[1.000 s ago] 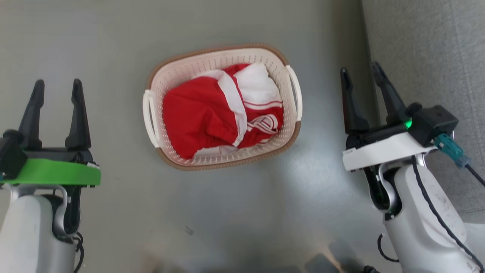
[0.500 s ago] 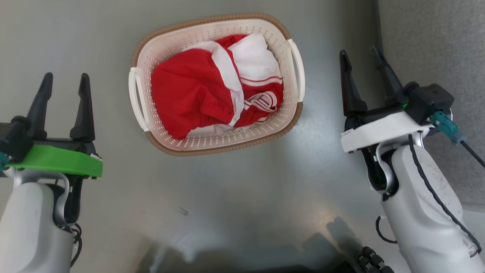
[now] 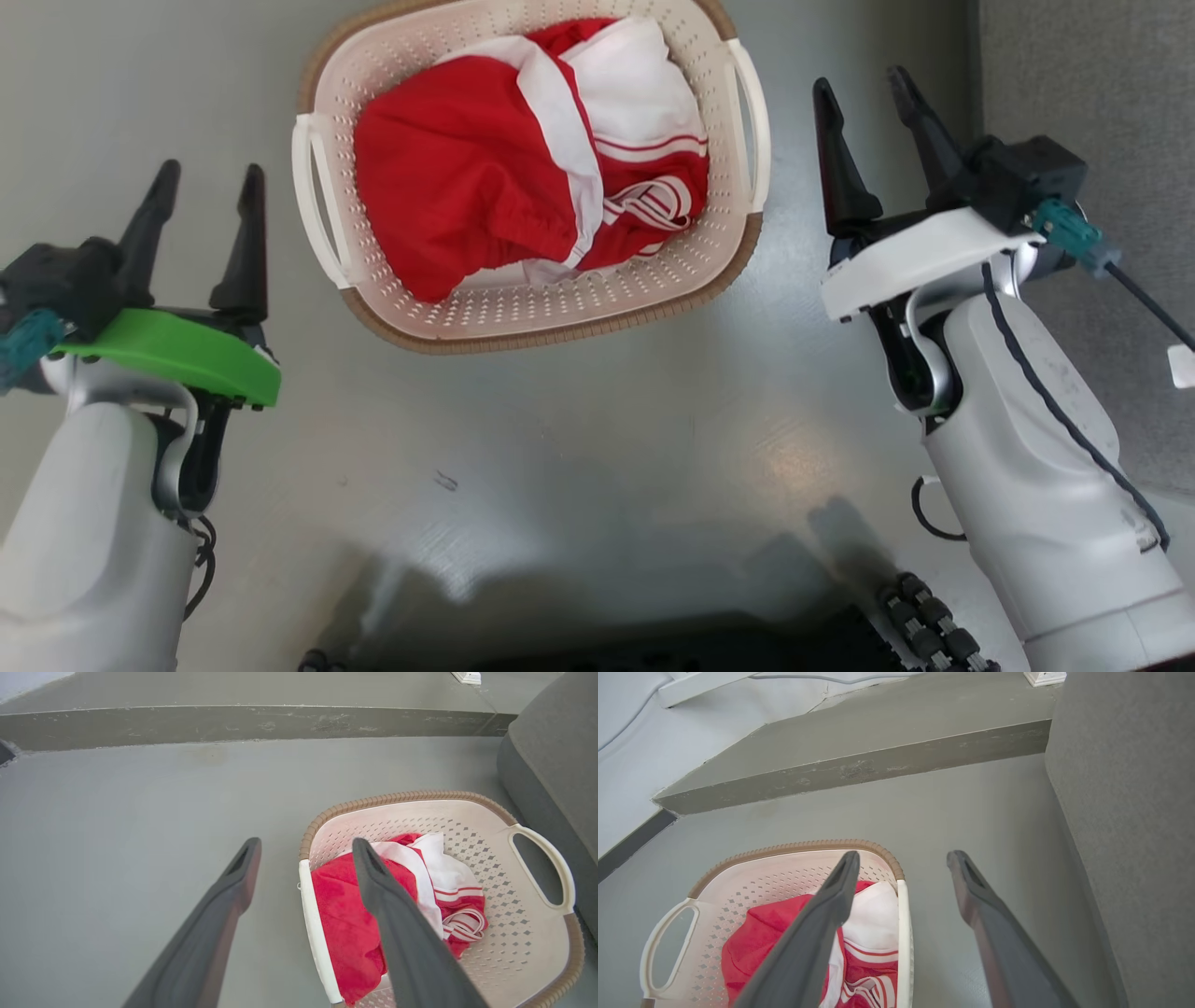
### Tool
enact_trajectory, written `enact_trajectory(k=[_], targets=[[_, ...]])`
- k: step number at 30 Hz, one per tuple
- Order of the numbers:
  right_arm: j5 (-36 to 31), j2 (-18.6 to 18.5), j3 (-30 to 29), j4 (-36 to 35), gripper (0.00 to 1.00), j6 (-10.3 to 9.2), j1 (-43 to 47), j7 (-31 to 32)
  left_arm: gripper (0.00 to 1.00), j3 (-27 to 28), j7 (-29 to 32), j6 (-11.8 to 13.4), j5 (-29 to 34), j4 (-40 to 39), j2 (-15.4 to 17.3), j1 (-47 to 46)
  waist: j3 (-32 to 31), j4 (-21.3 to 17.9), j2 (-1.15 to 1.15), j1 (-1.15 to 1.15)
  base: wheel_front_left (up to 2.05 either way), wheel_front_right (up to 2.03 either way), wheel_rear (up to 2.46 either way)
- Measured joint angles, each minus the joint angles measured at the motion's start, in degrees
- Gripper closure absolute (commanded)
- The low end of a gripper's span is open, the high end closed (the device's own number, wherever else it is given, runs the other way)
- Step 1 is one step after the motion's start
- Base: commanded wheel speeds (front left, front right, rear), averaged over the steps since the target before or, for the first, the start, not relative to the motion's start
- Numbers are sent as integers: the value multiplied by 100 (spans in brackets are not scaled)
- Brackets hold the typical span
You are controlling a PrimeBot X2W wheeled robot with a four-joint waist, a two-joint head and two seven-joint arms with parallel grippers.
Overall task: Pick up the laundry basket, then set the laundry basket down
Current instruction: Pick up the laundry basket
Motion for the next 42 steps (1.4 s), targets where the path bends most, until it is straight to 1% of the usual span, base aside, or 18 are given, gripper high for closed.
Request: enact_trajectory(k=[8, 13, 20, 24, 27, 33, 38, 42], targets=[[344, -9, 220, 669, 0, 7, -476, 0, 0, -391, 219, 0, -162, 478, 90, -467, 259, 12, 0, 0, 0, 0, 0], [536, -14, 431, 1071, 0, 14, -745, 0, 0, -592, 413, 0, -431, 827, 73, -692, 409, 21, 0, 0, 0, 0, 0], [658, -15, 751, 1588, 0, 23, -1141, 5, 0, -892, 594, 0, -672, 1093, 70, -1001, 642, 28, 0, 0, 0, 0, 0], [740, -16, 864, 1768, 0, 26, -1323, 37, 0, -973, 667, 0, -766, 1206, 67, -1166, 739, 34, 0, 0, 0, 0, 0], [828, -16, 966, 1926, 0, 79, -1511, 52, 0, -1074, 749, 0, -805, 1314, 71, -1299, 836, 41, 0, 0, 0, 0, 0], [1061, -24, 1132, 2207, 0, 81, -1851, 102, 0, -1173, 901, 0, -977, 1570, 63, -1618, 1031, 66, 0, 0, 0, 0, 0], [1271, -31, 1288, 2460, 0, 93, -2057, 213, 0, -1280, 1032, 0, -1156, 1759, -44, -1809, 1177, 114, 0, 0, 0, 0, 0], [1461, -31, 1395, 2664, 0, 108, -2184, 280, 0, -1391, 1051, -2, -1188, 1862, -69, -1933, 1260, 155, 0, 0, 0, 0, 0]])
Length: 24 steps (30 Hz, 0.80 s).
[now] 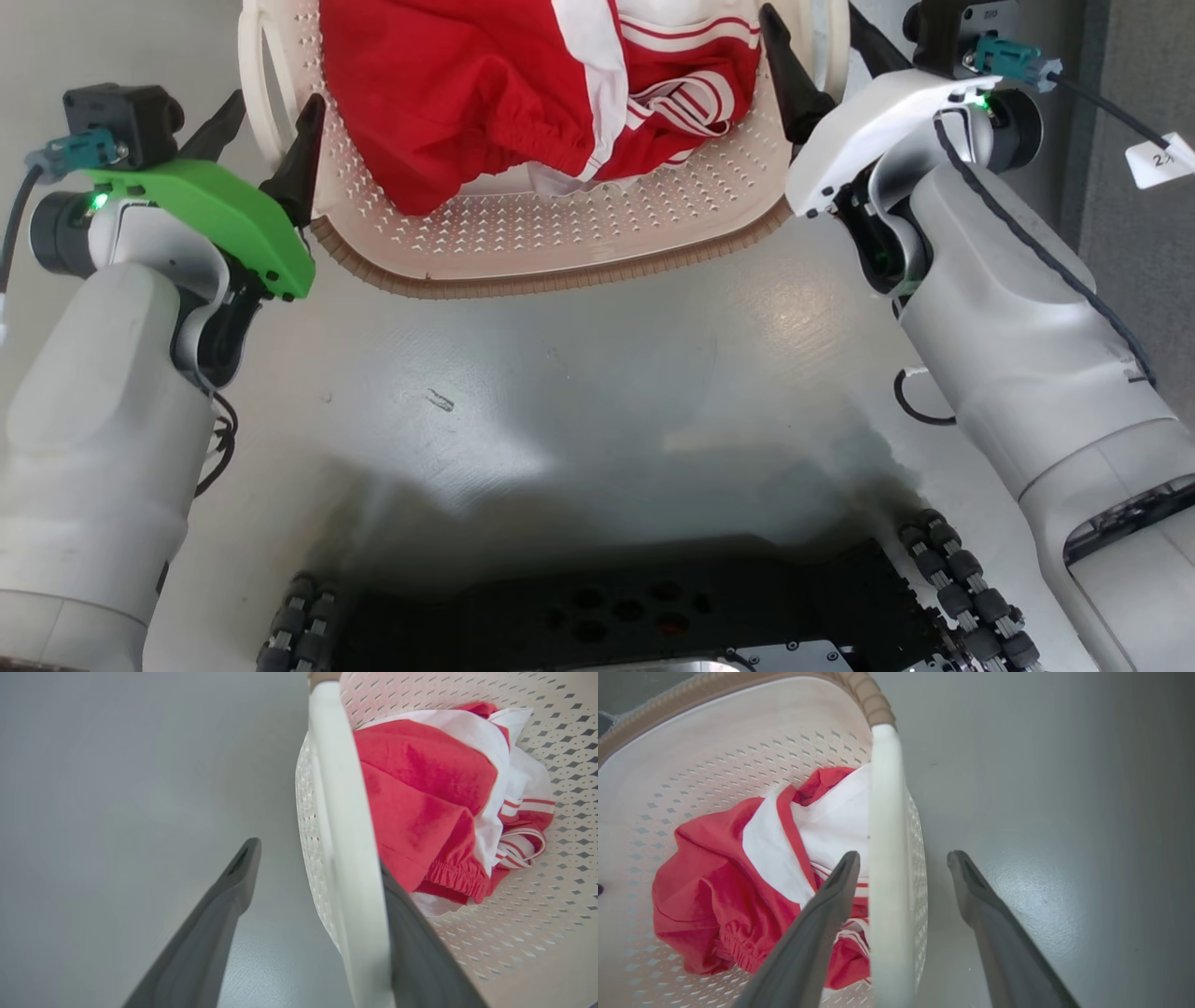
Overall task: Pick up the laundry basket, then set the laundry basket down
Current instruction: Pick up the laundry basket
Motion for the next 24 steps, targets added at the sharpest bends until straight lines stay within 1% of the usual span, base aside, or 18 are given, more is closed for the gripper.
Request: enact_trajectory(k=[5, 6, 7, 8, 9, 10, 11, 12, 13, 14, 15, 18, 24], targets=[[164, -5, 133, 83, 0, 0, -158, 0, 0, -101, 1, 0, -111, 124, -30, -121, 46, 40, 0, 0, 0, 0, 0], [193, -5, 159, 101, 4, 0, -191, -1, 0, -123, 1, 0, -146, 151, -34, -142, 54, 46, 0, 0, 0, 0, 0], [212, -5, 183, 123, 18, 0, -216, -1, 3, -144, 1, 0, -172, 181, -40, -163, 62, 52, 0, 0, 0, 0, 0], [256, -5, 207, 145, 38, 0, -240, -1, 9, -165, 1, 0, -183, 205, -45, -181, 69, 57, 0, 0, 0, 0, 0], [300, -7, 231, 165, 40, 0, -259, -1, 13, -187, 1, 0, -207, 233, -51, -201, 76, 61, 0, 0, 0, 0, 0], [337, -8, 250, 182, 42, 0, -274, -2, 22, -209, 1, 0, -229, 257, -55, -217, 82, 66, 0, 0, 0, 0, 0], [363, -7, 271, 209, 55, 0, -287, -2, 52, -229, 0, 0, -244, 279, -62, -233, 88, 71, 0, 0, 0, 0, 0], [387, -7, 296, 234, 65, 1, -299, -2, 65, -243, 0, 0, -258, 296, -66, -249, 94, 76, 0, 0, 0, 0, 0], [415, -8, 323, 255, 89, 3, -310, -2, 91, -256, 0, -1, -274, 313, -71, -269, 99, 81, 0, 0, 0, 0, 0], [446, -1, 348, 264, 100, 2, -316, -8, 100, -268, 0, -4, -278, 333, -76, -289, 105, 85, 0, 0, 0, 0, 0], [467, 0, 369, 274, 100, 0, -330, -10, 100, -299, -1, -45, -283, 341, -90, -305, 109, 89, 0, 0, 0, 0, 0], [532, 20, 425, 318, 100, -1, -397, -15, 100, -357, -54, -30, -341, 356, -180, -368, 116, 98, 0, 0, 0, 0, 0], [715, 60, 559, 444, 100, 0, -403, -81, 100, -468, -160, -30, -376, 543, -178, -435, 32, 94, 0, 0, 0, 0, 0]])
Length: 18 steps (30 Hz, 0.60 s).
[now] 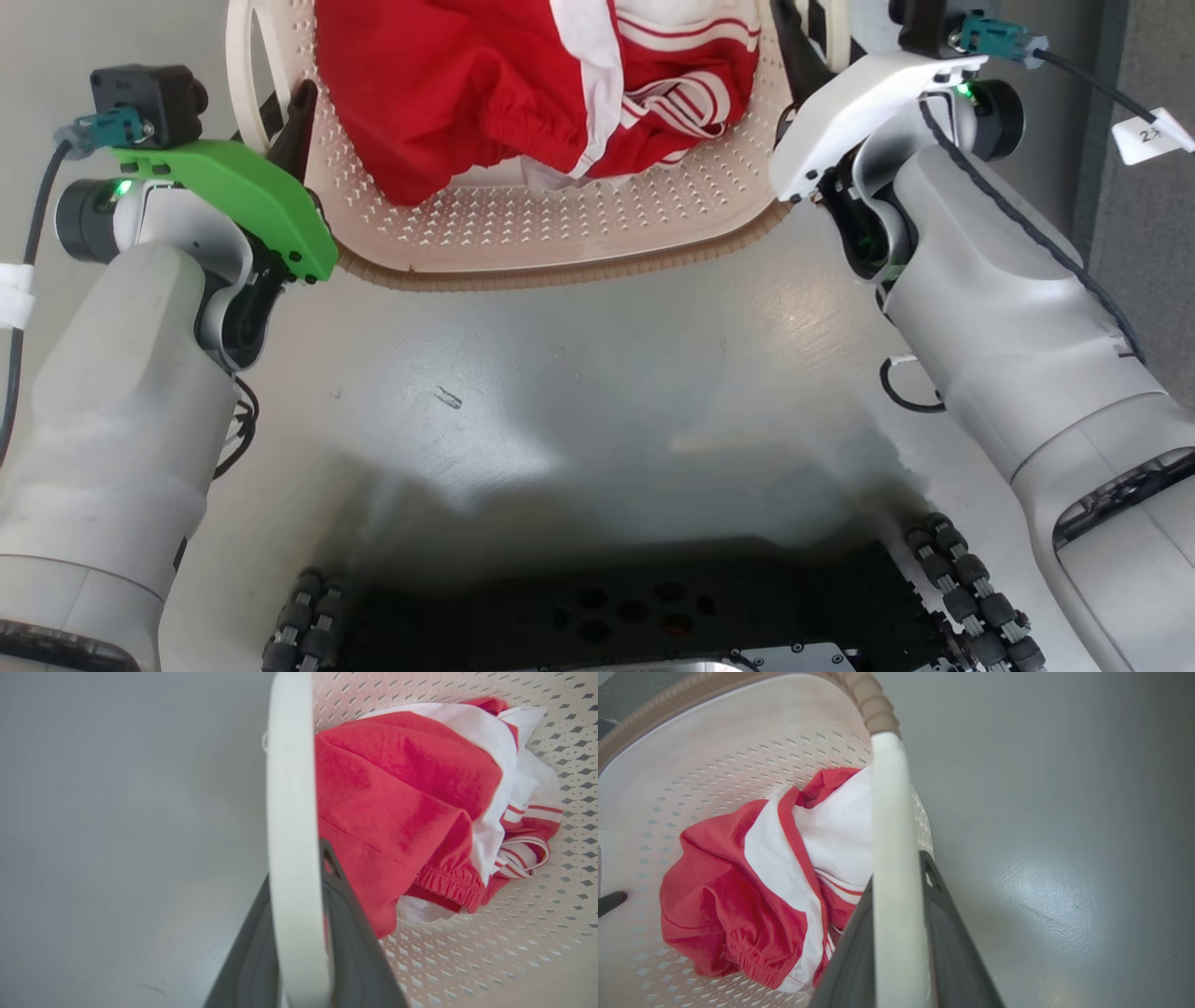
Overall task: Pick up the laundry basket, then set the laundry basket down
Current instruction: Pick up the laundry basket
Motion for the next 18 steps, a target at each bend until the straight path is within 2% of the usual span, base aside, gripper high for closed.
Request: enact_trajectory(k=[18], targets=[[447, 30, 391, 166, 100, 73, 188, -148, 100, -444, -258, 0, -247, 350, 41, 52, -633, -74, 0, 0, 0, 0, 0]])
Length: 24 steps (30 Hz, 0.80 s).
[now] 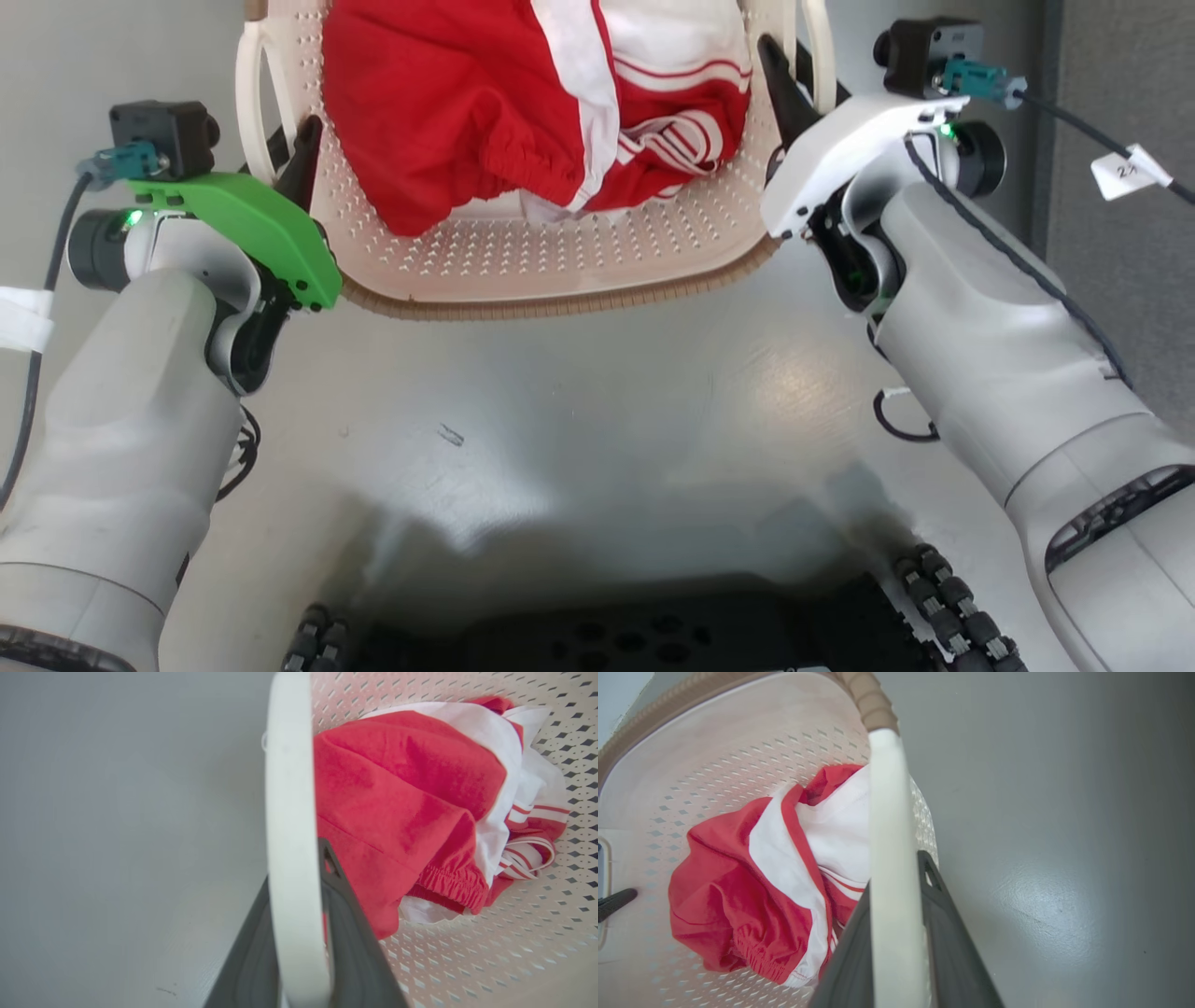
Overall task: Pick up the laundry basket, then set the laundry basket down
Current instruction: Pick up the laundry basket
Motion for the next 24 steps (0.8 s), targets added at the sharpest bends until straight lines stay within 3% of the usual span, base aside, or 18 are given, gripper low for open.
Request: enact_trajectory(k=[24], targets=[[624, 79, 196, 330, 100, 82, 820, -5, 100, -495, 77, -3, -414, 267, -68, 660, -1245, -45, 0, 0, 0, 0, 0]])
